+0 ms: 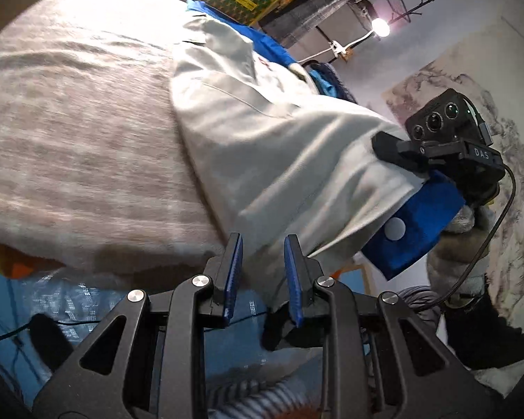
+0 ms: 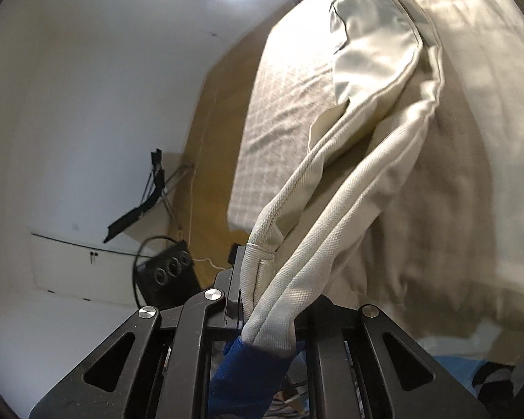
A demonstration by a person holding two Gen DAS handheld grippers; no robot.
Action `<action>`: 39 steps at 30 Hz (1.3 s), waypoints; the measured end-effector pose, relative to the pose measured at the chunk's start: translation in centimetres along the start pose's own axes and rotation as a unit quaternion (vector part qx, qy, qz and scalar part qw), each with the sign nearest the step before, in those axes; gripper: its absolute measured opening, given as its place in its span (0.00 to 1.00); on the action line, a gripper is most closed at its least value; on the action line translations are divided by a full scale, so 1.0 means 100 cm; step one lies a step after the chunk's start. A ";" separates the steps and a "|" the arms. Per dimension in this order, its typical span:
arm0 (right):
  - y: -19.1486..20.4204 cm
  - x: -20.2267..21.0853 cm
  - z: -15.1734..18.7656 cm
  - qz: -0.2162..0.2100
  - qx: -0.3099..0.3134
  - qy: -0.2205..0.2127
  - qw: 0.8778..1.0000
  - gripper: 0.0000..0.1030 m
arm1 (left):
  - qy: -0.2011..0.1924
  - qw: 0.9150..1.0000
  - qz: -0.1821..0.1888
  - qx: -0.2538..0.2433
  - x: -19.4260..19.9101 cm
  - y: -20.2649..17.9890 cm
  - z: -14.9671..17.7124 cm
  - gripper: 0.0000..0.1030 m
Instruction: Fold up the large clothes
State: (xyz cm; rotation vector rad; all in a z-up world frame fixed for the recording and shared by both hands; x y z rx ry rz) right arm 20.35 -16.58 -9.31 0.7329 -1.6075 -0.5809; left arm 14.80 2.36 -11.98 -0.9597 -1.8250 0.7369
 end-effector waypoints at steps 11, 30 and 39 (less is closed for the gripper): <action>-0.028 0.026 0.003 -0.005 -0.025 -0.012 1.000 0.09 | 0.092 0.990 -0.010 -0.104 -0.027 -0.039 0.047 0.22; -0.094 -0.006 0.055 -0.074 -0.138 0.008 0.988 0.09 | 0.064 0.974 -0.176 -0.132 -0.003 -0.032 0.071 0.14; -0.130 -0.040 0.081 0.057 -0.099 0.038 0.993 0.20 | 0.030 0.972 -0.193 -0.128 0.032 -0.040 0.049 0.14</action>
Point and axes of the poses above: each gripper's, at about its wrist camera, not at the fingertips, and x roughly against the way its jaws point, y to its left, z to its underside, the point moved 4 cm from there along -x, roughly the way its jaws point, and after that the axes turned 11 degrees about z, right-handed, at the moved point
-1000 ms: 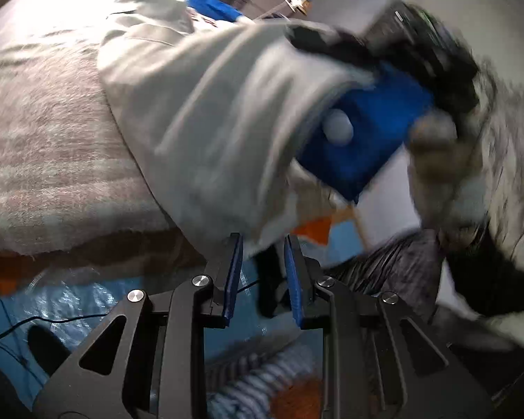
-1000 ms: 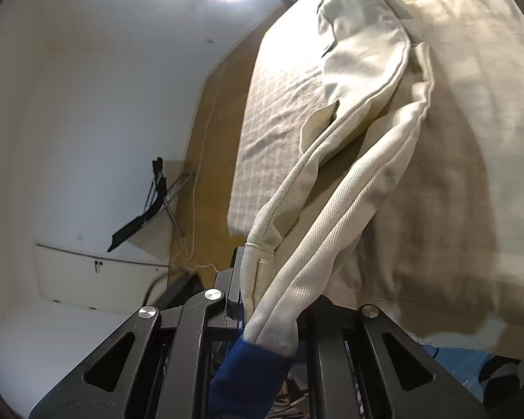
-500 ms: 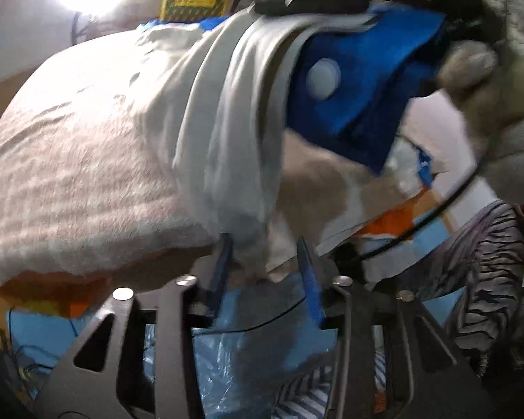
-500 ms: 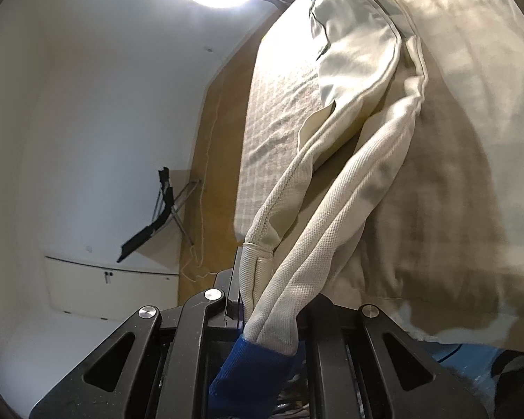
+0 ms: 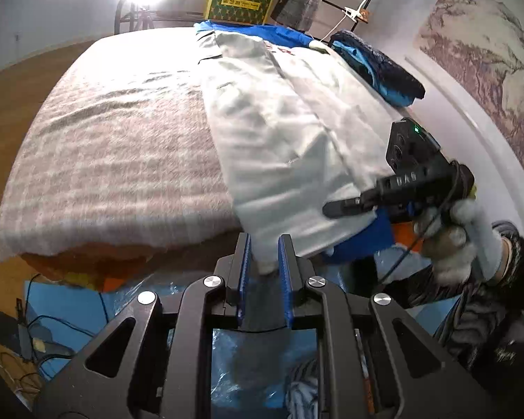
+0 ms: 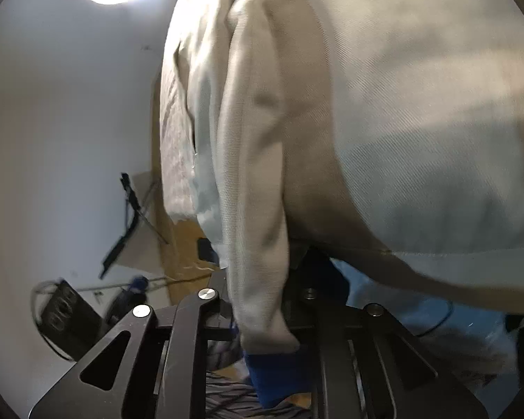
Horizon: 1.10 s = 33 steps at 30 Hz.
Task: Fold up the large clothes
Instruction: 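Release the sleeve with the right tool and smooth the fold with the left tool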
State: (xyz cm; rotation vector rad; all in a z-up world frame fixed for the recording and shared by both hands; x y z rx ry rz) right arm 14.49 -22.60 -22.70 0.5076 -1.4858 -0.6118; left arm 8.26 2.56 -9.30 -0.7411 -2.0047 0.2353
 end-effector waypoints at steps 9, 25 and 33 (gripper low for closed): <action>0.033 0.063 0.011 0.109 0.151 -0.096 0.978 0.32 | 0.000 0.999 0.022 -0.032 -0.033 -0.025 -0.035 0.14; -0.025 0.000 0.000 -0.153 -0.038 -0.002 0.987 0.52 | 0.002 0.999 0.045 0.027 -0.066 -0.013 -0.071 0.14; -0.025 0.077 -0.007 -0.015 0.036 -0.169 0.985 0.74 | 0.012 0.998 0.057 0.036 -0.063 -0.012 -0.059 0.14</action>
Point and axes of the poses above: each gripper's, at about its wrist camera, not at the fingertips, and x roughly against the way its jaws point, y to its left, z to its underside, the point moved 4 cm from there along -x, roughly the way its jaws point, and after that the axes turned 11 degrees about z, right-handed, at the moved point
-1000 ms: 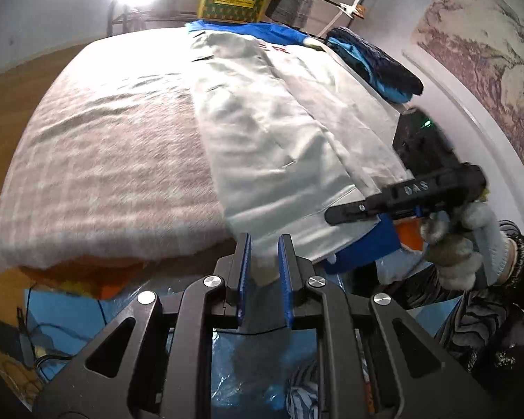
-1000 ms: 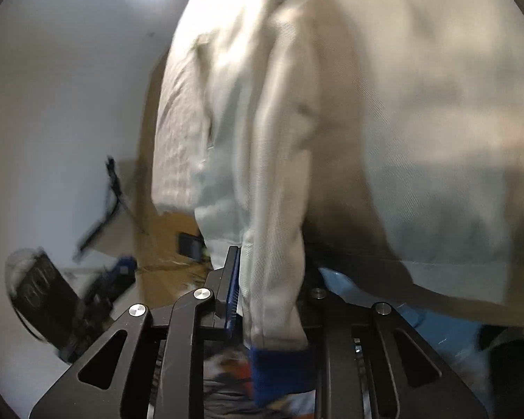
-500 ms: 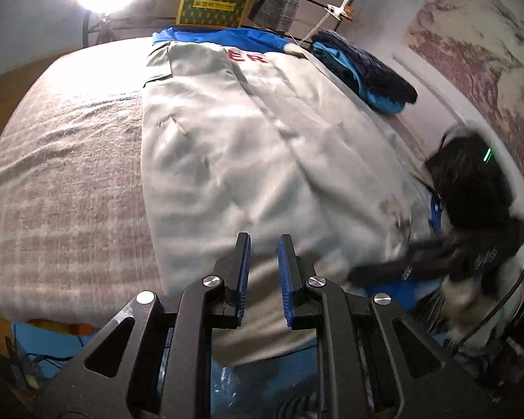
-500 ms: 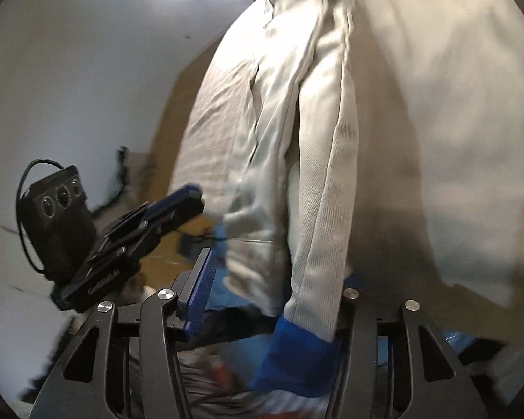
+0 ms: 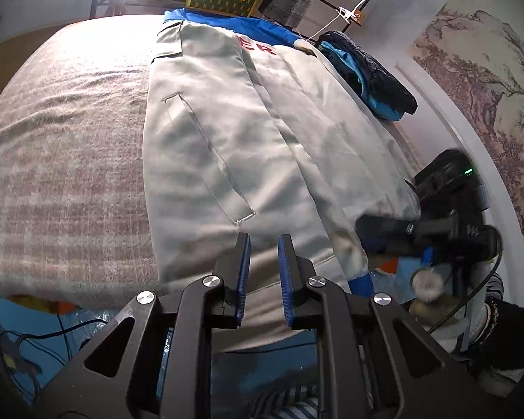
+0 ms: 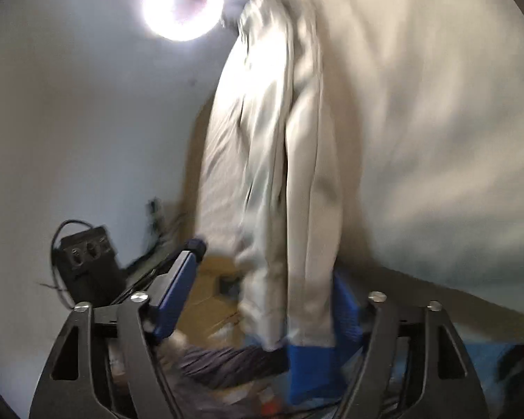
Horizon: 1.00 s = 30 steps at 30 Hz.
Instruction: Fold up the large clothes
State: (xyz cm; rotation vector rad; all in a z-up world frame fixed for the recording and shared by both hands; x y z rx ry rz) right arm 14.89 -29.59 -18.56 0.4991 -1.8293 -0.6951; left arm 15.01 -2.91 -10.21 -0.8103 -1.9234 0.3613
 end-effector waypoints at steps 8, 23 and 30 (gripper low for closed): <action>0.015 0.038 0.025 0.087 0.111 0.011 0.990 0.65 | 0.007 1.000 0.008 -0.018 0.002 -0.013 0.011 0.14; -0.013 0.038 0.046 0.082 0.082 0.052 0.992 0.36 | 0.076 0.958 -0.142 -0.236 -0.070 -0.070 0.073 0.31; 0.004 0.031 0.053 0.084 0.122 0.055 0.987 0.54 | 0.022 0.991 -0.046 -0.121 -0.017 -0.047 0.041 0.01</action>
Point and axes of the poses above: each gripper's, at about its wrist camera, not at the fingertips, and x roughly against the way its jaws point, y to its left, z to its underside, the point moved 4 cm from there along -x, roughly the way its jaws point, and after that the axes turned 11 degrees about z, right-handed, at the moved point
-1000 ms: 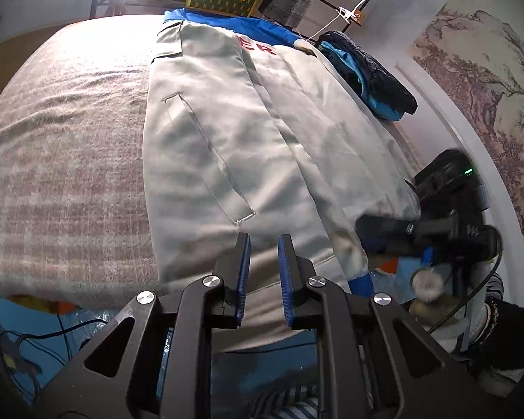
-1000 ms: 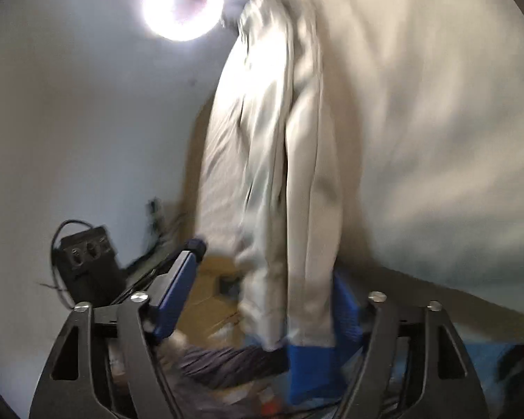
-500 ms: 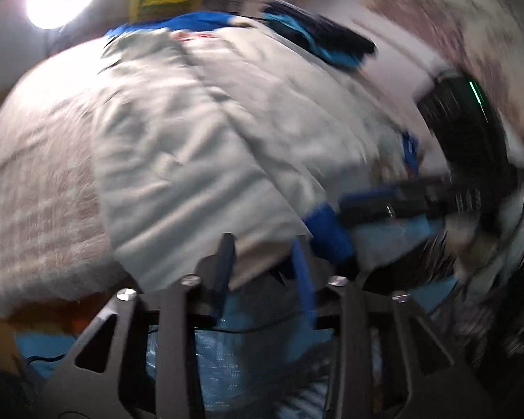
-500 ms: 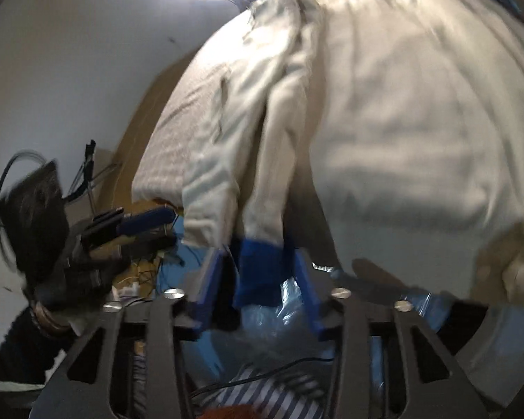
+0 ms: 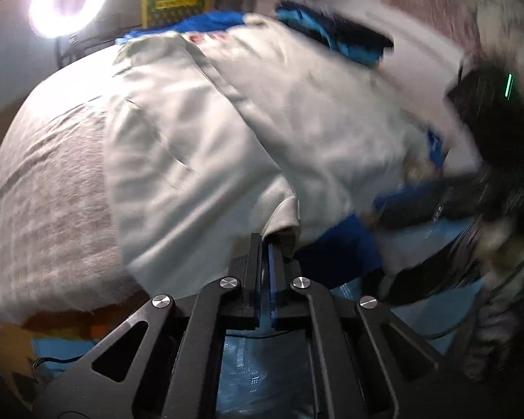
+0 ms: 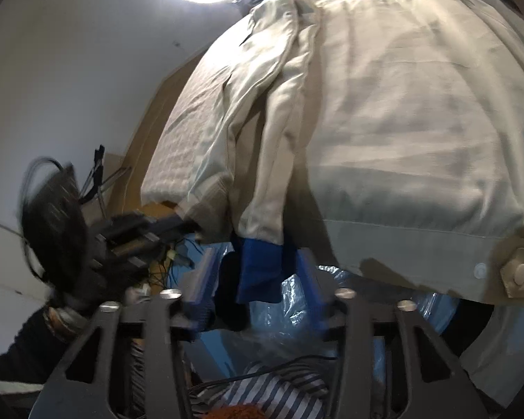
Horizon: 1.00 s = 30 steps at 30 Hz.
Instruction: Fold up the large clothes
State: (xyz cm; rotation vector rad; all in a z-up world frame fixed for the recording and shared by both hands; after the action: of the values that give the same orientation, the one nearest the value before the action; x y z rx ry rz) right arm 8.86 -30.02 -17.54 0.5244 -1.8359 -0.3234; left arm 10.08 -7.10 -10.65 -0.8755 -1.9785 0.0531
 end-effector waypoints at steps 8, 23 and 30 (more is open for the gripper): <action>0.023 -0.053 -0.002 0.011 0.031 0.051 0.998 0.16 | -0.060 0.997 0.027 0.045 0.045 0.021 -0.011 0.00; 0.006 -0.096 0.018 -0.130 -0.121 0.096 0.979 0.10 | -0.021 0.998 0.061 0.007 0.027 -0.009 -0.004 0.00; 0.012 -0.027 0.014 0.012 0.020 0.045 0.999 0.30 | 0.041 0.996 0.071 -0.030 -0.010 -0.030 0.013 0.00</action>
State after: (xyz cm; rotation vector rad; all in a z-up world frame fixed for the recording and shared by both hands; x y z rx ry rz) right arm 8.03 -27.72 -19.64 0.5371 -1.7626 -0.2435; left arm 7.66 -9.55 -11.04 -1.0396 -1.8487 0.0398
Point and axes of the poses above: each gripper's, at about its wrist camera, not at the fingertips, and x roughly against the way its jaws point, y to its left, z to its underside, the point moved 4 cm from there along -x, roughly the way its jaws point, and after that the axes turned 11 degrees about z, right-handed, at the moved point
